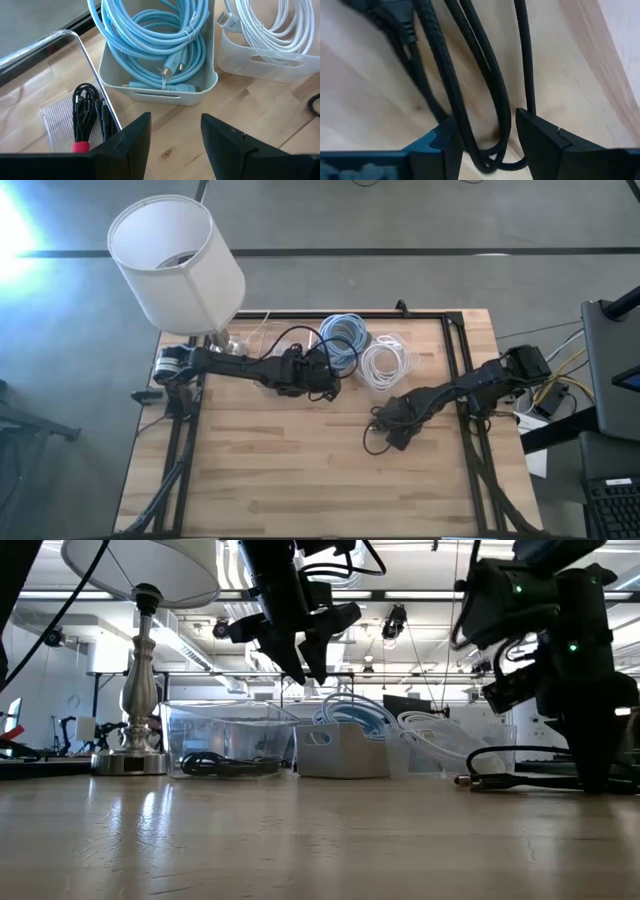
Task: Sort HDMI cables
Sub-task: Put the black HDMI cable into the left transparent bin
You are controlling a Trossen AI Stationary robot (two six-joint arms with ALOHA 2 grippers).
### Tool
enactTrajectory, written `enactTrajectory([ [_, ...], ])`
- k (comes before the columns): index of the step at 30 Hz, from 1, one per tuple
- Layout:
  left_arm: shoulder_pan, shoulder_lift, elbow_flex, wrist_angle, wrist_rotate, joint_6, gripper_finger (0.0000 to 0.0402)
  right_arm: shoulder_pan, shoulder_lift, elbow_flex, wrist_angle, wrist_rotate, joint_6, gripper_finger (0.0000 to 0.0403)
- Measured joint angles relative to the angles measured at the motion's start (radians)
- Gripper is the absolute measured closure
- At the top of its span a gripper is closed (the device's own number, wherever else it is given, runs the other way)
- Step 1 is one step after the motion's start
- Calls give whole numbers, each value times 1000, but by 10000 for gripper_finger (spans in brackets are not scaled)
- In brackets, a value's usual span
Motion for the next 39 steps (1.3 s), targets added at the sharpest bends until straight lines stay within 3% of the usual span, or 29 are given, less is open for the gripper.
enactTrajectory([
  [6, 0, 0, 0, 0, 0, 0, 225, 0, -4, -32, 28, -1, 0, 255],
  [18, 0, 0, 0, 2, 0, 0, 225, 1, -2, -34, 84, -2, -49, 385],
  [26, 0, 0, 0, 13, -10, 0, 225, 43, -15, 30, 122, 7, -44, 389],
  [29, 0, -2, 0, -2, -70, 49, 225, 65, -15, 75, 106, 11, -45, 389],
  [34, -17, -15, 1, -64, -164, 83, 225, 100, -16, 167, 106, 141, -80, 389],
  [39, -44, -21, 1, -201, -364, 46, 225, 105, -15, 227, 102, 249, -121, 389],
])
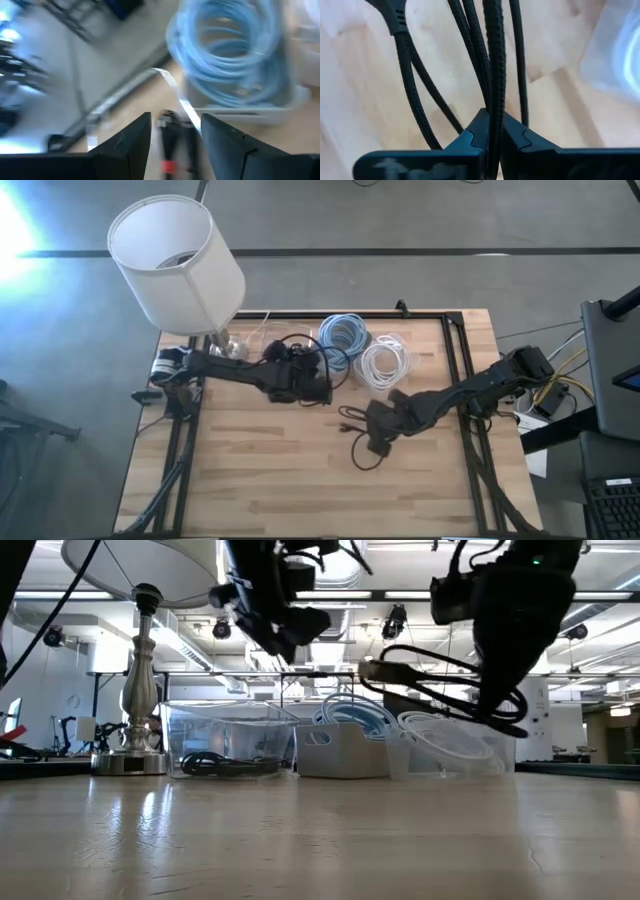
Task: Sort HDMI cables
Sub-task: Put the black HDMI cable into the left transparent bin
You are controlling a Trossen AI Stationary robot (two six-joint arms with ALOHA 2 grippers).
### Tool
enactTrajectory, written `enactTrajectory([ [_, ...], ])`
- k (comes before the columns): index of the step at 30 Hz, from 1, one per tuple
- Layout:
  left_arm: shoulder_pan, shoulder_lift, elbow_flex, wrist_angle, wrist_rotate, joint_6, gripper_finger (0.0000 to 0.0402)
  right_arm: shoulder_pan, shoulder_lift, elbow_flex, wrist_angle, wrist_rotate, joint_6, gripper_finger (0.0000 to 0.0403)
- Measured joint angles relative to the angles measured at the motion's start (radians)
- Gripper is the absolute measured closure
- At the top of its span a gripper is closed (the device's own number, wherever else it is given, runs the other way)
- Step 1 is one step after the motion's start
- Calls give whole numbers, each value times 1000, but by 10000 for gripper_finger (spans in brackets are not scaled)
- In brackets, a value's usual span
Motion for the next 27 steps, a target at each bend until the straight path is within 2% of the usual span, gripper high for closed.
enactTrajectory([
  [4, -36, -33, 0, -180, -121, -164, 225, 0, 0, 12, -1, 39, -18, 389],
  [8, -77, -90, 0, -351, -163, -314, 225, 0, 0, 2, -4, 40, -29, 390],
  [12, -121, -152, -6, -438, -173, -346, 225, 0, 0, -5, -6, 41, -29, 390],
  [17, -192, -252, -83, -433, -173, -318, 225, 0, 0, -5, -4, 40, -29, 390],
  [21, -241, -329, -203, -381, -172, -331, 225, -1, 0, -6, -4, 41, -30, 390],
  [24, -251, -380, -284, -248, -150, -312, 225, -1, 0, -6, -1, 43, -34, 390],
  [27, -248, -409, -353, -55, -86, -186, 225, -3, 0, -6, 21, 77, -37, 390],
])
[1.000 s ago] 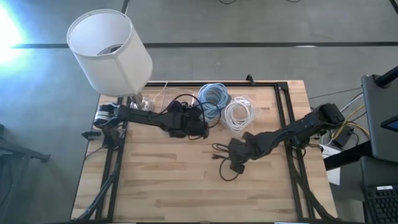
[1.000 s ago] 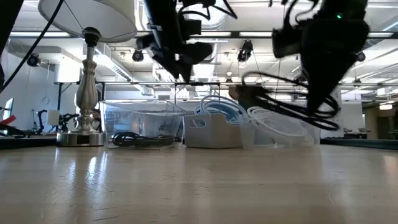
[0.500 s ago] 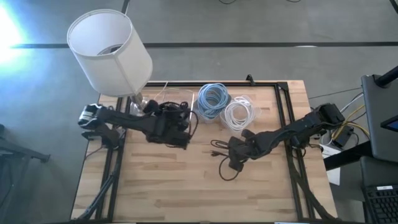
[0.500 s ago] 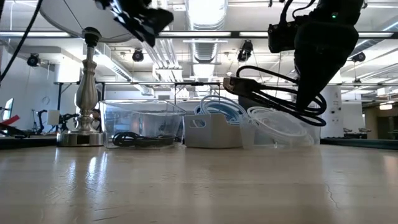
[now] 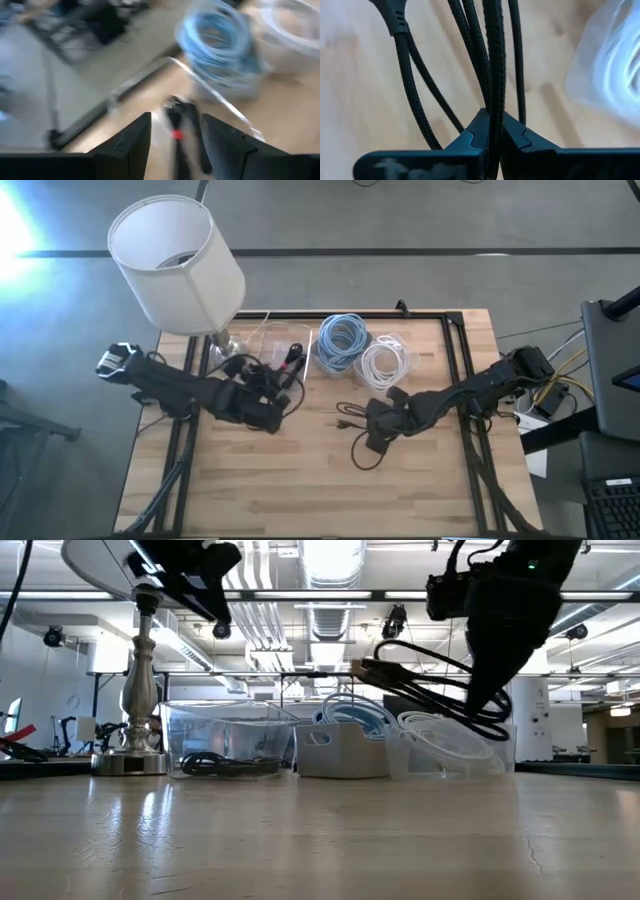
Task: Sort HDMI cables
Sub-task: Put the black HDMI cable into the left transparent bin
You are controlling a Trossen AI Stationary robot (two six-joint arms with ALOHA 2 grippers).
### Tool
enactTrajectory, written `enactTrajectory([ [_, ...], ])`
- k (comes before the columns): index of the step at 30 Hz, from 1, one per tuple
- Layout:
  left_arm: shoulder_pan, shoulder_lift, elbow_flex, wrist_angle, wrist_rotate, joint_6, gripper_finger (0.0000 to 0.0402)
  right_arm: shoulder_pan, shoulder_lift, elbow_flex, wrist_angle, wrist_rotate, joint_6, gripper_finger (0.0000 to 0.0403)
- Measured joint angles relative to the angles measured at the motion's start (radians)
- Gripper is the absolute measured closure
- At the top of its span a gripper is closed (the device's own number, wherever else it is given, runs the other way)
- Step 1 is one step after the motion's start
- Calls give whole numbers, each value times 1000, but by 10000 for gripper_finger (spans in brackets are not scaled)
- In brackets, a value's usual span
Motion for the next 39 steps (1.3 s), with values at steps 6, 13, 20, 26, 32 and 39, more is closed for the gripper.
enactTrajectory([
  [6, -2, -2, -141, 447, 283, 392, 225, -19, 0, 0, 138, 165, -124, 390],
  [13, 3, 22, -255, 724, 334, 780, 225, -73, 0, 0, 343, 265, -313, 390],
  [20, 3, 24, -256, 746, 246, 783, 225, -134, -1, 0, 443, 365, -397, 390],
  [26, 6, 24, -257, 887, 302, 730, 225, -167, -1, 0, 540, 367, -412, 390],
  [32, 8, 24, -285, 1100, 352, 785, 225, -166, -1, -1, 597, 345, -434, 390],
  [39, 23, 24, -367, 1332, 353, 793, 225, -166, -1, -1, 637, 282, -450, 390],
])
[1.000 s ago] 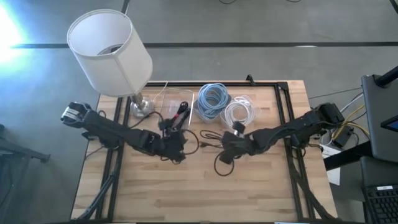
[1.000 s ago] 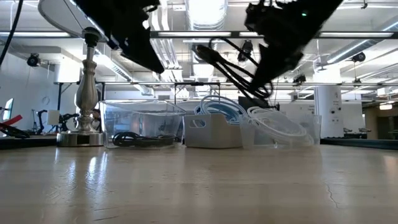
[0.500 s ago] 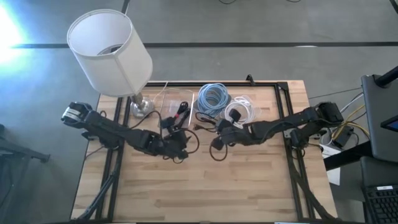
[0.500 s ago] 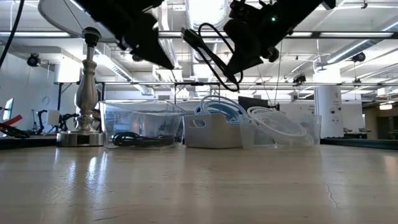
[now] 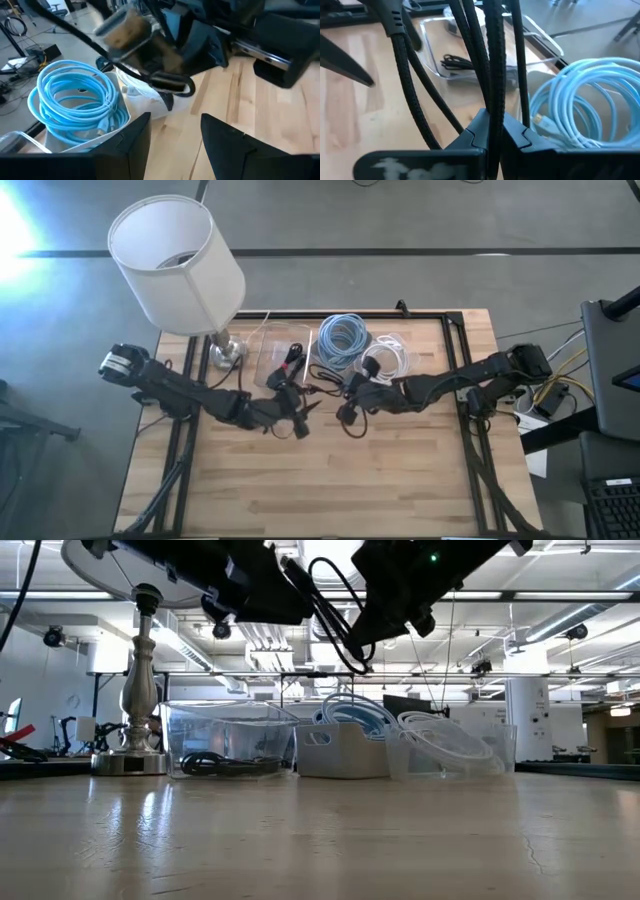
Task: Sort HDMI cables
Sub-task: Put the black HDMI cable into the left transparent bin
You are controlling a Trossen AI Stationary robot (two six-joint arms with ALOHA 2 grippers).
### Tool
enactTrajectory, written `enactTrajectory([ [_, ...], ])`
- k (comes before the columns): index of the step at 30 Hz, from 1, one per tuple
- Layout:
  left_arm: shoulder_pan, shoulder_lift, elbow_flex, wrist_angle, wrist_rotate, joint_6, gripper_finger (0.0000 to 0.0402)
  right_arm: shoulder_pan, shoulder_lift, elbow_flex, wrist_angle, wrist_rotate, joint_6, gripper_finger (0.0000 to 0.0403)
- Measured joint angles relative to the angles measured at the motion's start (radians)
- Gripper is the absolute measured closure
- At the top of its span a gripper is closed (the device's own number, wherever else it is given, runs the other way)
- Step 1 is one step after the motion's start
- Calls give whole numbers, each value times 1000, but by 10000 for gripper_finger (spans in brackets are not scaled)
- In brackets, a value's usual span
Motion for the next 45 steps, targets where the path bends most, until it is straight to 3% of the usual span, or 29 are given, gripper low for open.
enactTrajectory([
  [14, 43, 0, -28, 180, 19, 62, 225, 0, 20, -3, 63, -73, -31, 390],
  [19, 77, 0, -29, 196, 118, 83, 225, -1, 52, -3, 113, -132, -91, 390],
  [25, 89, 0, -32, 188, 138, 73, 228, -1, 82, -3, 134, -140, -117, 390],
  [29, 89, 0, -32, 181, 138, 70, 256, 0, 81, -3, 130, -137, -117, 390],
  [39, 89, 0, -32, 170, 136, 70, 374, 0, 79, -2, 119, -137, -131, 390],
  [45, 89, 0, -33, 169, 137, 64, 383, 0, 80, -1, 119, -137, -133, 370],
])
